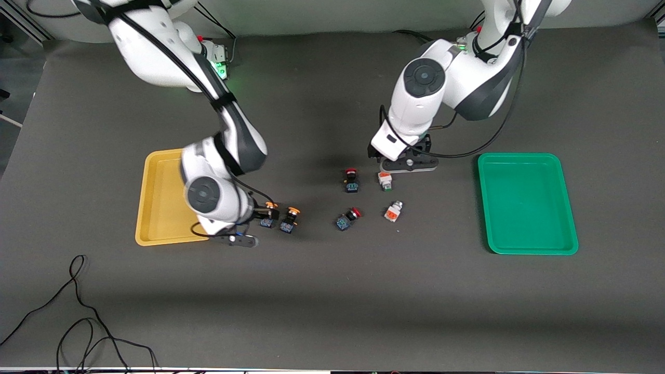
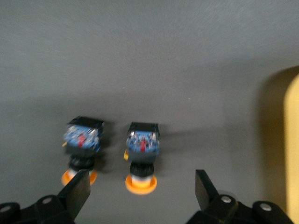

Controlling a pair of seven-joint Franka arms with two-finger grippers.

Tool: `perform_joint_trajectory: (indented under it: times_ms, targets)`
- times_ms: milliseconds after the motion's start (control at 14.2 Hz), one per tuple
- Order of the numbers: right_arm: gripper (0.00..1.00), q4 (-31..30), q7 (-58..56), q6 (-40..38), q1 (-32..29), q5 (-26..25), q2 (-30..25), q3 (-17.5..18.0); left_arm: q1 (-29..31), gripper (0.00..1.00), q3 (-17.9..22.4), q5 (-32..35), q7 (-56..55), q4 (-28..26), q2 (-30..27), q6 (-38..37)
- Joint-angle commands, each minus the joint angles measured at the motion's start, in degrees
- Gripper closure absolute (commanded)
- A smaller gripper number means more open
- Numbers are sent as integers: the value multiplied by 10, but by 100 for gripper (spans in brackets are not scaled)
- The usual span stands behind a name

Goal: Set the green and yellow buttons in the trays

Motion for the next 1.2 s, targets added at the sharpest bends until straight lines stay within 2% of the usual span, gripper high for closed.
perform_joint_trajectory:
  times_ms: [0,141,495,565,636,707,777,848,918,989,1130]
  targets:
    - [0,16,8,20,10,9,32,-6,-2,0,9,2,-11,-1,36,14]
    - [0,5,10,58,12,9,45,-6,-2,0,9,3,-13,-2,82,51]
    - [0,-6,10,61,12,9,48,-6,-3,0,10,9,-17,-2,177,135]
    - [4,-7,10,62,12,10,48,-6,-3,0,10,9,-20,-2,184,143]
    - [11,-7,13,63,11,10,48,-6,-4,0,10,9,-28,-2,190,144]
    - [24,-10,16,62,11,10,48,-6,-6,0,10,9,-34,-2,196,144]
    - [43,-11,17,62,10,10,46,-6,-6,3,10,9,-37,-2,201,144]
    - [67,-11,18,61,9,10,46,-6,-11,8,9,9,-38,-2,208,144]
    - [97,-10,19,60,8,10,44,-6,-17,14,10,9,-47,-2,213,144]
    - [100,-9,22,59,8,14,41,-6,-19,26,10,9,-52,-2,217,143]
    - [100,-7,29,54,6,44,28,-11,-18,60,10,9,-53,0,215,138]
